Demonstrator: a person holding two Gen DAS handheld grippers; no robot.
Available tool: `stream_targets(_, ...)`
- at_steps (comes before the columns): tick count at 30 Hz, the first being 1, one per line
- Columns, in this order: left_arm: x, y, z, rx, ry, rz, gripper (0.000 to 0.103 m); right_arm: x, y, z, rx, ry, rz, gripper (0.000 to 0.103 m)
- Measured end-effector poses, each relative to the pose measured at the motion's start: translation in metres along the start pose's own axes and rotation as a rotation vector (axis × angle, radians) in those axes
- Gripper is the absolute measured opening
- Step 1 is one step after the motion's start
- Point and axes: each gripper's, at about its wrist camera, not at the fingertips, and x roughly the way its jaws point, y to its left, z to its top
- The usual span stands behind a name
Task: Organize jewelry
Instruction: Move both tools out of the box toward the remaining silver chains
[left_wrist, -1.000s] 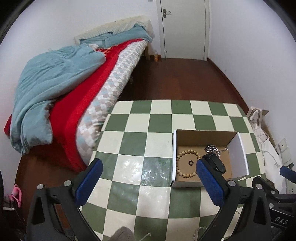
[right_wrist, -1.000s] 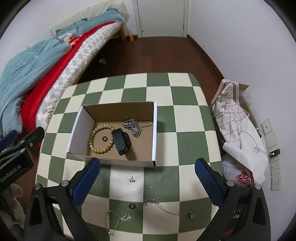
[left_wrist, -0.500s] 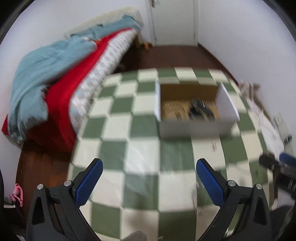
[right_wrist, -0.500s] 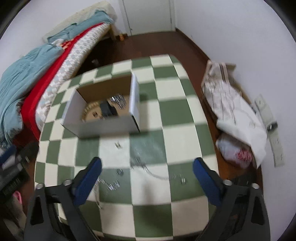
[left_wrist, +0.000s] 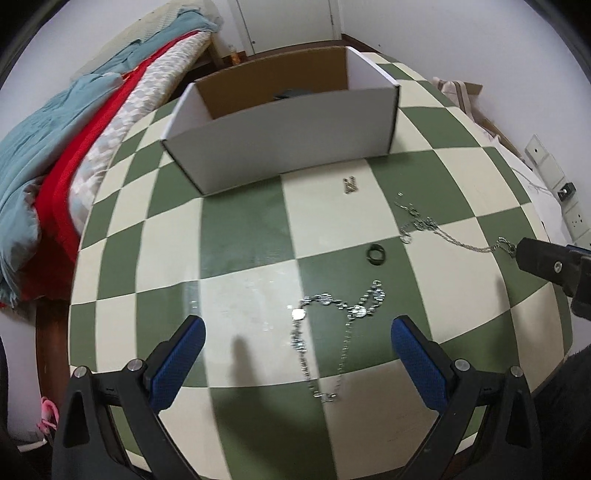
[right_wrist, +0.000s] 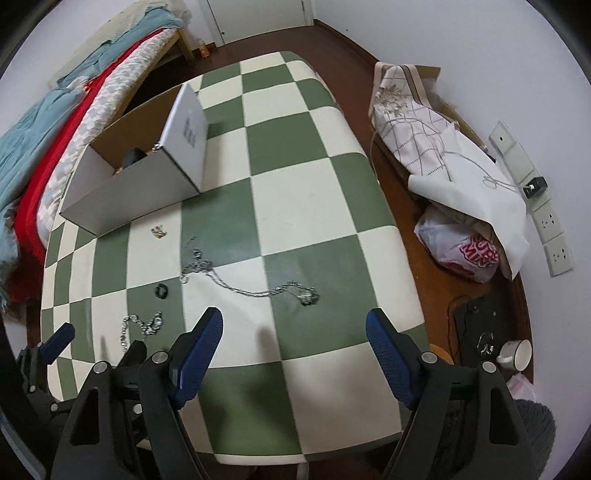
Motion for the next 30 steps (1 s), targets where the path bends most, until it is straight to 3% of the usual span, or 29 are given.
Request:
stream_targets(5, 0.006, -0.009, 0.000, 0.024, 0.010, -0.015, 0.101, 0.003, -0.004, 0.004, 0.009, 0.005, -0.002, 0.082)
stream_targets(8, 0.010, -0.011, 0.001, 0.033, 0.018, -0.026, 0.090, 0.004, -0.005, 0.005, 0.014, 0.008, 0.000, 0.082)
stream_targets(12, 0.011, -0.010, 0.003, 0.027, 0.012, -0.046, 0.088, 0.005, -0.004, 0.005, 0.016, 0.011, 0.000, 0.081)
stream_targets(14, 0.011, -0.009, 0.004, 0.024, 0.005, -0.070, 0.077, 0.005, -0.004, 0.006, 0.018, 0.012, 0.001, 0.081)
stream_targets(17, 0.010, -0.008, 0.008, 0.014, 0.005, -0.131, 0.053, 0.005, -0.004, 0.006, 0.019, 0.013, 0.000, 0.081)
stream_targets(21, 0.008, -0.008, 0.014, 0.048, 0.001, -0.143, 0.011, 0.005, -0.001, 0.008, 0.016, 0.012, 0.005, 0.081)
stream_targets(23, 0.009, 0.001, 0.017, 0.026, 0.016, -0.186, 0.010, 0.005, 0.001, 0.009, 0.012, 0.011, 0.032, 0.081)
stream_targets(25, 0.008, 0.013, 0.017, 0.011, 0.009, -0.170, 0.003, 0.007, 0.006, 0.011, 0.001, 0.011, 0.070, 0.081)
stream_targets(30, 0.014, 0.044, 0.016, -0.036, 0.013, -0.122, 0.003, 0.023, 0.039, 0.021, -0.073, 0.011, 0.091, 0.081)
